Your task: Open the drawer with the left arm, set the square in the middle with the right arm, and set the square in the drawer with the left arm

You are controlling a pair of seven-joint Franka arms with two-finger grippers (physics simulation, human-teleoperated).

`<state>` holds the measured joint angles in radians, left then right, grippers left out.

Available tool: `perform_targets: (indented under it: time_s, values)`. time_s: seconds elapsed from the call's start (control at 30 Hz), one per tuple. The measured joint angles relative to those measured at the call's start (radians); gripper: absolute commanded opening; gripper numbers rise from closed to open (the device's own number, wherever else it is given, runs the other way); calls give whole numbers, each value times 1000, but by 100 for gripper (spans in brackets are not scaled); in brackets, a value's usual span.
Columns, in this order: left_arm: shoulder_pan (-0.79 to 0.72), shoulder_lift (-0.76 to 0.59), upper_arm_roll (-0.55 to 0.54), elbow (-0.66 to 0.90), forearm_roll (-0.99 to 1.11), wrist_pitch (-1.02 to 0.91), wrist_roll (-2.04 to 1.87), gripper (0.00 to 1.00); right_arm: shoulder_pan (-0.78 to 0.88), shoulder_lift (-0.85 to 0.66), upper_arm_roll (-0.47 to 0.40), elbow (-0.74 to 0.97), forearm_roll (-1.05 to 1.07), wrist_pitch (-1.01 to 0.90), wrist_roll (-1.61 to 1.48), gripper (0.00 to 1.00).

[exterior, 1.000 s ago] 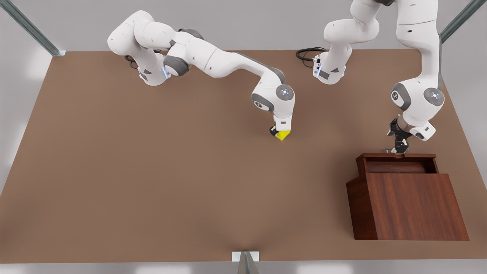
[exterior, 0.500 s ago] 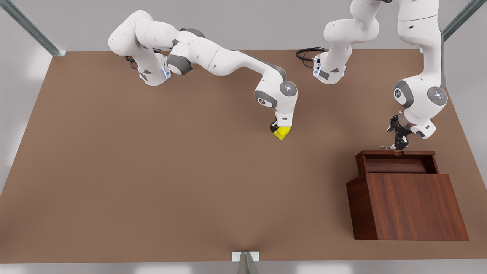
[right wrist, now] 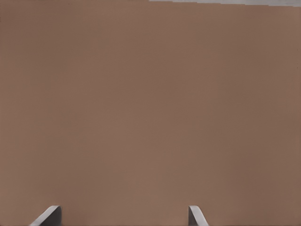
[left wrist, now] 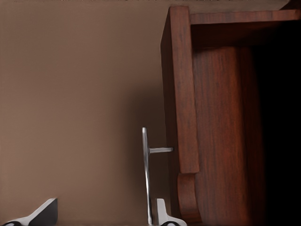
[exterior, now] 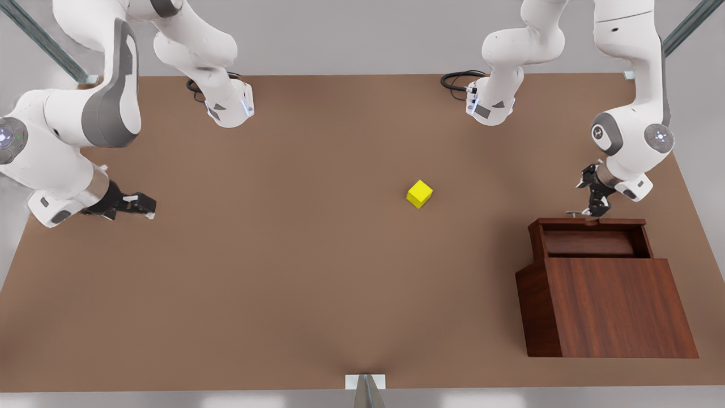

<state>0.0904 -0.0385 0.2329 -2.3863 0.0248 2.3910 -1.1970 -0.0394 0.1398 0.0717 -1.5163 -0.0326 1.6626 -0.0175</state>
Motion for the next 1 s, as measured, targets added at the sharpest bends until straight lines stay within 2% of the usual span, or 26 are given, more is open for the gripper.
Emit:
perform_targets:
  time_s: [0.07, 0.17, 0.2, 0.27, 0.3, 0.37, 0.43, 0.5, 0.63, 0.87, 1.0]
  values:
    - [8, -38, -19, 51, 1, -148, -96, 100, -12, 8, 2, 13, 0, -15, 8, 100]
    - [-56, -36, -183, 273, 1, -441, -321, 100, -11, 19, -1, 22, 0, -14, 4, 100]
    - [-24, -18, -292, 371, 2, -538, -262, 100, -12, 29, -1, 37, 2, -14, 4, 100]
    - [42, 10, -580, 506, 8, -738, 191, 100, -9, 44, -1, 48, 2, -15, 5, 100]
    - [6, 59, -686, 587, 16, -761, 472, 100, -11, 46, -1, 48, 2, -14, 4, 100]
    - [-178, 215, -784, 774, 29, -750, 750, 100, -11, 47, -1, 48, 2, -12, 2, 100]
    - [-238, 388, -797, 943, 48, -705, 798, 100, -11, 47, -1, 48, 2, -9, 2, 100]
    - [-318, 430, -789, 886, 88, -581, 809, 100, -11, 47, -1, 48, 2, -7, 2, 100]
    - [-321, 349, -773, 425, 161, -134, 935, 100, -11, 47, -1, 48, 2, -15, 2, 100]
    - [-297, 294, -713, 234, 173, -92, 1086, 100, -8, 46, -1, 48, 2, -17, 5, 100]
    - [-296, 298, -702, 187, 158, -62, 1091, 100, -11, 46, -1, 48, 2, -17, 2, 100]
